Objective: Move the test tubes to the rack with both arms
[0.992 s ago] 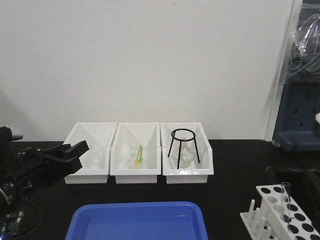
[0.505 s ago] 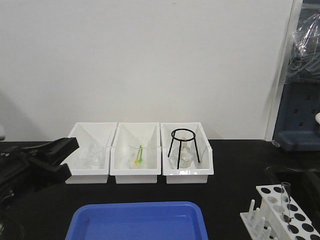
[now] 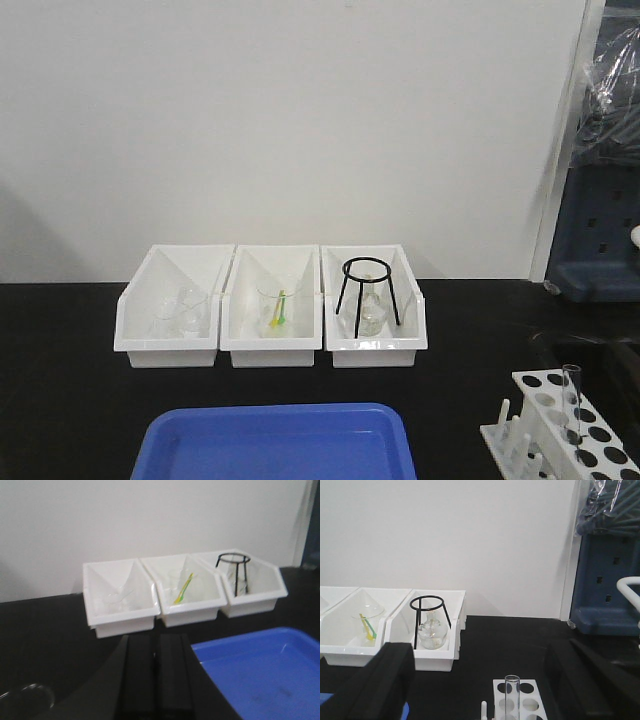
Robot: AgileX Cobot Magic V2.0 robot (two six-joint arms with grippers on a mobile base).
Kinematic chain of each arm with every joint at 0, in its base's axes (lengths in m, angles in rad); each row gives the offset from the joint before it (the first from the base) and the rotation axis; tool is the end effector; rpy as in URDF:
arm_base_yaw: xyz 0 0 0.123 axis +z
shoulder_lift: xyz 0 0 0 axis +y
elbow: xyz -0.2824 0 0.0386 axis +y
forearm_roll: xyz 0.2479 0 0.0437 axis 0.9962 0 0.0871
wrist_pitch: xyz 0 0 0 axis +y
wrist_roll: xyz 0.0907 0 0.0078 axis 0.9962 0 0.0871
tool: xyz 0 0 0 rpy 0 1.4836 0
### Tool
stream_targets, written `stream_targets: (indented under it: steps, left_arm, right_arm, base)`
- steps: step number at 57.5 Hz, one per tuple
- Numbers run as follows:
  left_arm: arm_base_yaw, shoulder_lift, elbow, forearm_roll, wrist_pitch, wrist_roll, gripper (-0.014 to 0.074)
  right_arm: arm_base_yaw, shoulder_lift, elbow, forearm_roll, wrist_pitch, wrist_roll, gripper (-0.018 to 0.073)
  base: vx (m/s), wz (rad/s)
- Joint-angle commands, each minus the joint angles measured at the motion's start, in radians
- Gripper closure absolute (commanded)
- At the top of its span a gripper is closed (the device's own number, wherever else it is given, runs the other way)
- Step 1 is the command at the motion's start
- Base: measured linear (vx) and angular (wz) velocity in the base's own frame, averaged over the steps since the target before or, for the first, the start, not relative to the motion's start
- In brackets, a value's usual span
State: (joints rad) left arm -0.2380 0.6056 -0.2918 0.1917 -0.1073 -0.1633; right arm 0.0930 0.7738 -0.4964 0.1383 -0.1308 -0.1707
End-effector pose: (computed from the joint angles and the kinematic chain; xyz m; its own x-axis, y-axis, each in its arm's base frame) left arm 0.1253 -0.0323 0.2694 -0.1105 0.0549 -0.9924 0.2585 0.9657 0.0247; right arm 0.1657 0.0138 0.3165 -0.0578 -0.0391 -0.9976 -0.0770 0.9964 -0.0346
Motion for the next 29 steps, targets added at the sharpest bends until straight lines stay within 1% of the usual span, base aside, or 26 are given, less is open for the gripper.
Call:
stream_targets:
  steps: [1, 4, 7, 11, 21, 29]
  left_arm:
    - [0.001, -0.088, -0.013, -0.069, 0.076, 0.163, 0.0602]
    - [0.002, -0.148, -0.005, -0.069, 0.152, 0.191, 0.0602]
    - [0.015, -0.199, 0.004, -0.068, 0.209, 0.19, 0.0602]
    - [0.043, -0.266, 0.018, -0.068, 0.254, 0.18, 0.0602]
    - [0.144, -0.405, 0.09, -0.069, 0.252, 0.18, 0.0601]
    - [0.212, -0.505, 0.173, -0.095, 0.246, 0.18, 0.0601]
  right_arm:
    - [-0.002, -0.009, -0.029, -0.009, -0.078, -0.002, -0.0032]
    - [-0.002, -0.009, -0.029, -0.009, -0.078, -0.002, -0.0032]
    - [-0.002, -0.009, -0.029, -0.009, -0.078, -0.002, -0.0032]
    - [-0.002, -0.009, -0.029, -0.009, -0.078, -0.002, -0.0032]
    - [-0.002, -0.009, -0.029, -0.009, -0.079, -0.002, -0.0032]
    - [-0.002, -0.009, -0.029, -0.009, -0.079, -0.002, -0.0032]
  base:
    - [0.0, 0.0]
    - [0.0, 0.0]
    - [0.0, 0.0]
    - [0.0, 0.0]
    - [0.0, 0.0]
    - [0.0, 0.0]
